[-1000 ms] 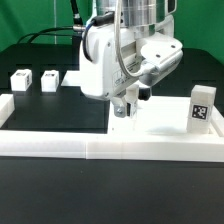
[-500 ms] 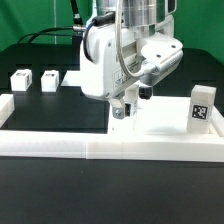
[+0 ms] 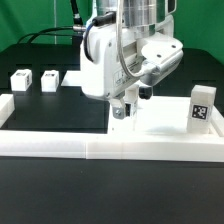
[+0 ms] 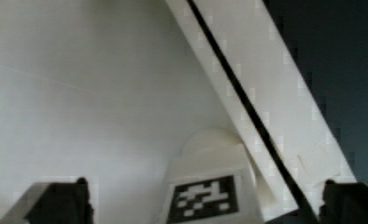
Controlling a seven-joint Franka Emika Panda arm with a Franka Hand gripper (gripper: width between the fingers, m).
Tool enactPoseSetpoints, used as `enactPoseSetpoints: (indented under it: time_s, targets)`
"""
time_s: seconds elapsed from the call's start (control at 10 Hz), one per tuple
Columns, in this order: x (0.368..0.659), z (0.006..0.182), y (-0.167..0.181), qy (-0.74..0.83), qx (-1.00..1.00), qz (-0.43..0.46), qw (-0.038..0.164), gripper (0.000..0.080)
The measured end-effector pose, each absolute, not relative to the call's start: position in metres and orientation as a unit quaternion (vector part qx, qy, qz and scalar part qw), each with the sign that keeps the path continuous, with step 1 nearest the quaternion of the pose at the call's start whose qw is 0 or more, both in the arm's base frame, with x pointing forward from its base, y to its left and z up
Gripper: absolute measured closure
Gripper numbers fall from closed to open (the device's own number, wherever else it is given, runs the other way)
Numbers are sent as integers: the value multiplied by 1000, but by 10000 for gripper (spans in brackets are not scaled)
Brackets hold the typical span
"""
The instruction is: Assemble square table
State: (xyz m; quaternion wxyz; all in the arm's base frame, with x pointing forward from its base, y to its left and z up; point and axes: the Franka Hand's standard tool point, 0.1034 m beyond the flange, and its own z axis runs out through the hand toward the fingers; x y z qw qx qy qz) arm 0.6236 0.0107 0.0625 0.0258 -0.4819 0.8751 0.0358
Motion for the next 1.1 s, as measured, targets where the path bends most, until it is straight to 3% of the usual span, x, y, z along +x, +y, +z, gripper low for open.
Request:
enactPoseSetpoints:
  time_s: [0.7,1.1]
  targets:
    - [624,64,12,872,-487,35,27,150]
    - [605,105,32,794,-604,40,56,150]
